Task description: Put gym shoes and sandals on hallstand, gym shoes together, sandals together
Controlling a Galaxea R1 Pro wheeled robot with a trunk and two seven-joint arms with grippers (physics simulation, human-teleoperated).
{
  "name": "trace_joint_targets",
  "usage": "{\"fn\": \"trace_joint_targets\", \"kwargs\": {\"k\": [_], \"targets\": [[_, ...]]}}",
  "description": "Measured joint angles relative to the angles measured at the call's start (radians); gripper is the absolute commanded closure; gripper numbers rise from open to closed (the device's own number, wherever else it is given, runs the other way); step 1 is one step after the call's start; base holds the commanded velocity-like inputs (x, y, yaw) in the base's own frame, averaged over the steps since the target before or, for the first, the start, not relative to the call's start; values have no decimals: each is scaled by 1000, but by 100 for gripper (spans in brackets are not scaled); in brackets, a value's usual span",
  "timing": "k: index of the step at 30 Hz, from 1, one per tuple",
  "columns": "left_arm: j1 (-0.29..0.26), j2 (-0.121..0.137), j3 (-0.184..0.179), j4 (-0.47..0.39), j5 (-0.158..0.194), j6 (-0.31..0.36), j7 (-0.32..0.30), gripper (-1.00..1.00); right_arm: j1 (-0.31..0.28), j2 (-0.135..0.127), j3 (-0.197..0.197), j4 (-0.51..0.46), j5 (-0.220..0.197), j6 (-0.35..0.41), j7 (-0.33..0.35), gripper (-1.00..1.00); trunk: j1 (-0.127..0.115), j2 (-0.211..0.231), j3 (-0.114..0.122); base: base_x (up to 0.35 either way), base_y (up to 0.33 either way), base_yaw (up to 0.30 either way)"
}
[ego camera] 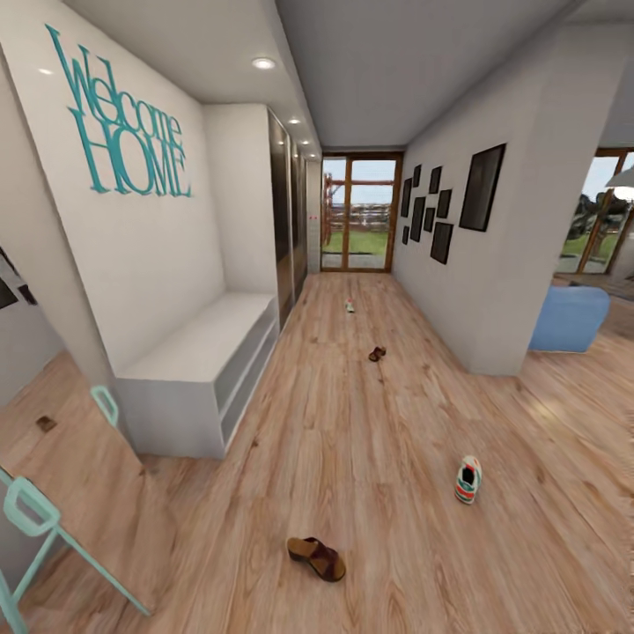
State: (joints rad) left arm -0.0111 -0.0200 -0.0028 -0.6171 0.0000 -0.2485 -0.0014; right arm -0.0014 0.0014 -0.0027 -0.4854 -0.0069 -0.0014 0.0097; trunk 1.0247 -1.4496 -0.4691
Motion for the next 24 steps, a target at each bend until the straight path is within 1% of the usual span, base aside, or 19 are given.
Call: {"fn": "trace_joint_targets", "kwargs": {"k": [5,9,24], "targets": [[1,0,0,0,0,0,0,-100,0,0,0,0,0,0,0,-100,0,0,0,188,171,-265],[1,0,0,0,0,0,0,-100,0,0,0,0,0,0,0,-100,0,0,0,127,87,-265],[0,0,0,0,0,0,0,-100,0,0,0,0,0,0,0,-100,0,0,0,11,7,-265]]}}
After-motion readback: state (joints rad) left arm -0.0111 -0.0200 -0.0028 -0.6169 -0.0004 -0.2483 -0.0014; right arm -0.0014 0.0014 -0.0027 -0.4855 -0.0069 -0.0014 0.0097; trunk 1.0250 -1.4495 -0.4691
